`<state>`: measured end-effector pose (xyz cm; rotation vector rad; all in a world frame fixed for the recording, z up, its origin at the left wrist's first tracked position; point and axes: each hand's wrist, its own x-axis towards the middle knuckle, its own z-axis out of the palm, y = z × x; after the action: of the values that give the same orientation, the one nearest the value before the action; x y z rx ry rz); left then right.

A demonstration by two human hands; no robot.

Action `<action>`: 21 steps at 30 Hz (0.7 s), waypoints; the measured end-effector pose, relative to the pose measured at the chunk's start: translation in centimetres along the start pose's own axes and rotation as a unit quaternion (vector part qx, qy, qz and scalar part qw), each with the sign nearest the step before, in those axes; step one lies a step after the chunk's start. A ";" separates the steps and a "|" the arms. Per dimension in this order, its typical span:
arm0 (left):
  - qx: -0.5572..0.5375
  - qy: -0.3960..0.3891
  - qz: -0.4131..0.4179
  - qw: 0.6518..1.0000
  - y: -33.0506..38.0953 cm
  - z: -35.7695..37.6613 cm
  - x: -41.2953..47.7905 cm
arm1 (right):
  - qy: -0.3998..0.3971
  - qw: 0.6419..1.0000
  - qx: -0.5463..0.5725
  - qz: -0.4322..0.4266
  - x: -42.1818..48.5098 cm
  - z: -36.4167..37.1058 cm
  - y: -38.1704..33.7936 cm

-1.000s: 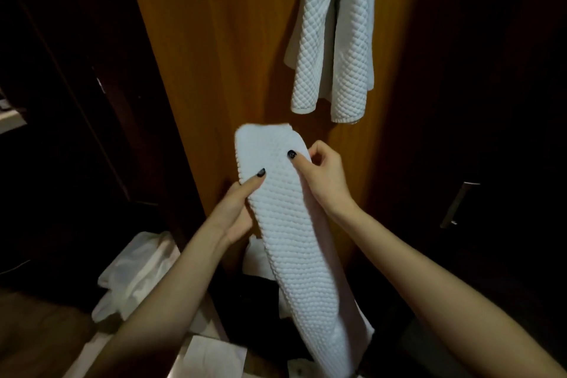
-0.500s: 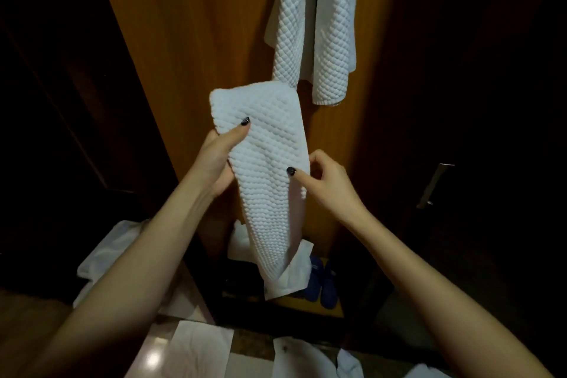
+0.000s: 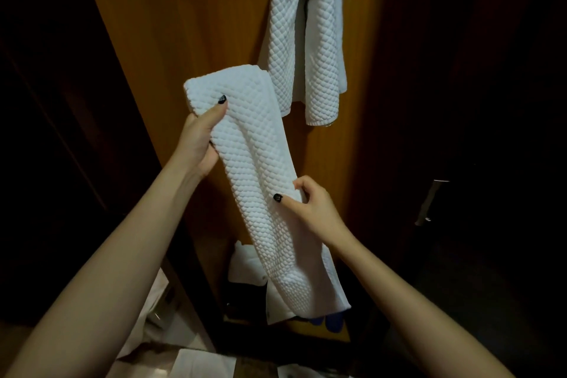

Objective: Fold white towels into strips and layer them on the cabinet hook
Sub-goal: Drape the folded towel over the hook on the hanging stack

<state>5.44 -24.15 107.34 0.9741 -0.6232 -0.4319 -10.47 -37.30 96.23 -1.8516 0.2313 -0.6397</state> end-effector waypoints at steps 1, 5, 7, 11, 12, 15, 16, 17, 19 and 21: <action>0.005 -0.005 -0.002 1.000 0.0 0.0 0.1 | -0.005 1.000 0.005 0.016 0.0 -0.1 0.0; 0.015 -0.015 -0.014 1.000 0.2 -0.1 0.5 | 0.025 0.998 0.047 0.018 0.2 -1.1 0.1; 0.031 -0.011 -0.012 0.999 0.4 -0.2 0.7 | 0.031 0.998 0.048 0.000 0.1 -1.5 0.0; 0.070 0.015 -0.003 0.997 0.9 -0.4 1.2 | 0.065 0.996 0.024 -0.053 0.1 -1.9 -0.5; 0.074 0.022 -0.004 0.997 1.0 -0.5 1.3 | 0.069 0.995 0.016 -0.066 0.2 -1.9 -0.6; 0.077 0.029 -0.002 0.997 1.3 -0.3 1.3 | 0.070 0.995 0.005 -0.075 0.4 -1.6 -0.7; 0.072 0.027 -0.002 0.997 1.4 -0.2 1.3 | 0.070 0.995 0.013 -0.067 0.5 -1.5 -0.6; 0.063 0.022 -0.005 0.998 1.5 -0.1 1.2 | 0.070 0.996 0.030 -0.052 0.6 -1.3 -0.4; 0.037 0.007 -0.022 0.999 1.8 0.2 1.1 | 0.048 0.994 0.100 -0.007 0.8 -1.3 -0.2; 0.021 -0.003 -0.042 0.999 2.1 0.6 0.9 | -0.007 0.988 0.145 0.042 1.2 -1.7 -0.3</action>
<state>5.82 -24.05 109.68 1.0428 -0.5996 -0.4972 -10.41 -39.13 97.29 -1.5578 0.1932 -0.5694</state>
